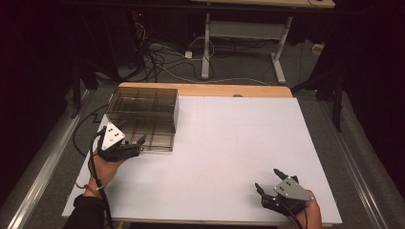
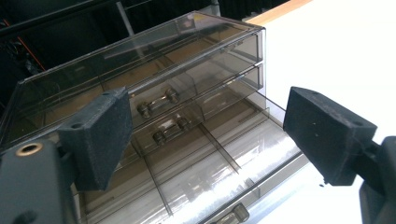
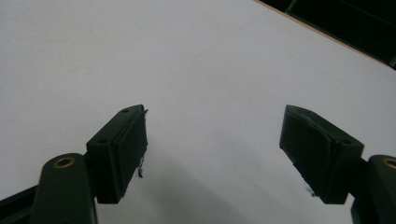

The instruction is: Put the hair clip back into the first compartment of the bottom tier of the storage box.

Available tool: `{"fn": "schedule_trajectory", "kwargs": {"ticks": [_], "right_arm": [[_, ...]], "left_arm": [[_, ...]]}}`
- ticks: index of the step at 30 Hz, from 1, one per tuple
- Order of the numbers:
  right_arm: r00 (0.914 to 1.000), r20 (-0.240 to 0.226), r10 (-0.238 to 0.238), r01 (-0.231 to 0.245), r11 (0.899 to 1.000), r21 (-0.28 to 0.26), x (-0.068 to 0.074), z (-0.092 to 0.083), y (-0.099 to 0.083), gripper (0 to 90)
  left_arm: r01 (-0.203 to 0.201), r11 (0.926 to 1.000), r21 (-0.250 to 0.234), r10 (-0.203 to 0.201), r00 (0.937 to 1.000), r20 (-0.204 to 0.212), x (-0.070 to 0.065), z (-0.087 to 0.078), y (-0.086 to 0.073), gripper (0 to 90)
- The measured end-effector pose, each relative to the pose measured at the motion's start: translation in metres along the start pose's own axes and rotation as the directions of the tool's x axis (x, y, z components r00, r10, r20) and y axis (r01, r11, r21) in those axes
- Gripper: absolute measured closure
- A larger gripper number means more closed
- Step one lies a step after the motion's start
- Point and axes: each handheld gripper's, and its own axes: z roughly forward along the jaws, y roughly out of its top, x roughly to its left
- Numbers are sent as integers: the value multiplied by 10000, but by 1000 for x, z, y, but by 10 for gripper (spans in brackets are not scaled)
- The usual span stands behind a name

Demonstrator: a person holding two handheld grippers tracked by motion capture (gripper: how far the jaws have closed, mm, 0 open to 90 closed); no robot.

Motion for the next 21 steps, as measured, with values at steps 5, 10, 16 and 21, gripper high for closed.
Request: {"fn": "schedule_trajectory", "kwargs": {"ticks": [5, 10, 16, 21], "right_arm": [[10000, -2, 4, -4, 10000, -8, 0, 0, 0, 234], [10000, 9, -5, 5, 10000, -7, 0, 0, 0, 235], [10000, 10, -19, 19, 10000, -5, 0, 0, 0, 234], [10000, 3, -34, 34, 10000, -12, 0, -1, 0, 234]], "left_arm": [[-95, 9999, -109, 96, 9999, 110, -4, -1, 3, 149], [-168, 9997, -179, 171, 9997, 187, -8, -2, 6, 149], [-201, 9995, -237, 208, 9994, 270, -12, -2, 8, 151], [-269, 9992, -281, 279, 9990, 349, -16, -3, 10, 151]]}}
